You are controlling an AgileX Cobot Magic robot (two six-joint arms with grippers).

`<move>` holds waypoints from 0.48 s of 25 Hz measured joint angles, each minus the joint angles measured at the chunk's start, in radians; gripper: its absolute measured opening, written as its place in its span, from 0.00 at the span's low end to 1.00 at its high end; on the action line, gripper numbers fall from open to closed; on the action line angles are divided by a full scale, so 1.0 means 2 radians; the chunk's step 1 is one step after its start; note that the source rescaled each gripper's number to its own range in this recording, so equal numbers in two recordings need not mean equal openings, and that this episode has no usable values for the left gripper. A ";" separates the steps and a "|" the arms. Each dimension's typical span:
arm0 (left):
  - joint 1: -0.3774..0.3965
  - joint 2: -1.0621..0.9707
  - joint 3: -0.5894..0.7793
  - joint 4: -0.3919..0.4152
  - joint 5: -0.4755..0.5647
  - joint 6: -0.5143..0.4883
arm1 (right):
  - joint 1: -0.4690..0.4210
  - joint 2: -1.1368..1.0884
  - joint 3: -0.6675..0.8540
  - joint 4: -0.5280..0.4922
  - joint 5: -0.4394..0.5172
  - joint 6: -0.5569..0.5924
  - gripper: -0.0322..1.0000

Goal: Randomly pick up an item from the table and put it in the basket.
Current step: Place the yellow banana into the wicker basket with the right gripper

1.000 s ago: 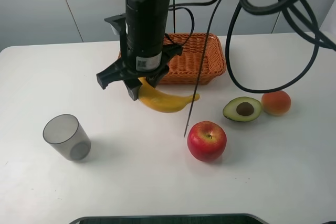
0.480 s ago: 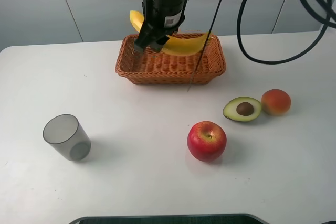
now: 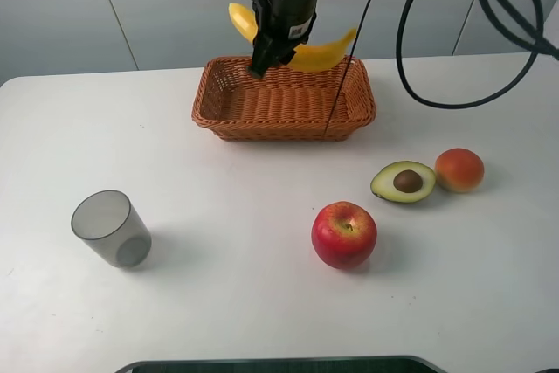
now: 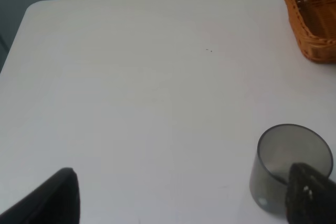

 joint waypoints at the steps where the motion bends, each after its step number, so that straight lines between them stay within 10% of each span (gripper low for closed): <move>1: 0.000 0.000 0.000 0.000 0.000 0.003 | -0.001 0.007 0.000 -0.003 0.000 -0.001 0.04; 12: 0.000 0.000 0.000 0.000 0.000 0.000 | -0.005 0.047 0.000 -0.050 -0.014 0.039 0.04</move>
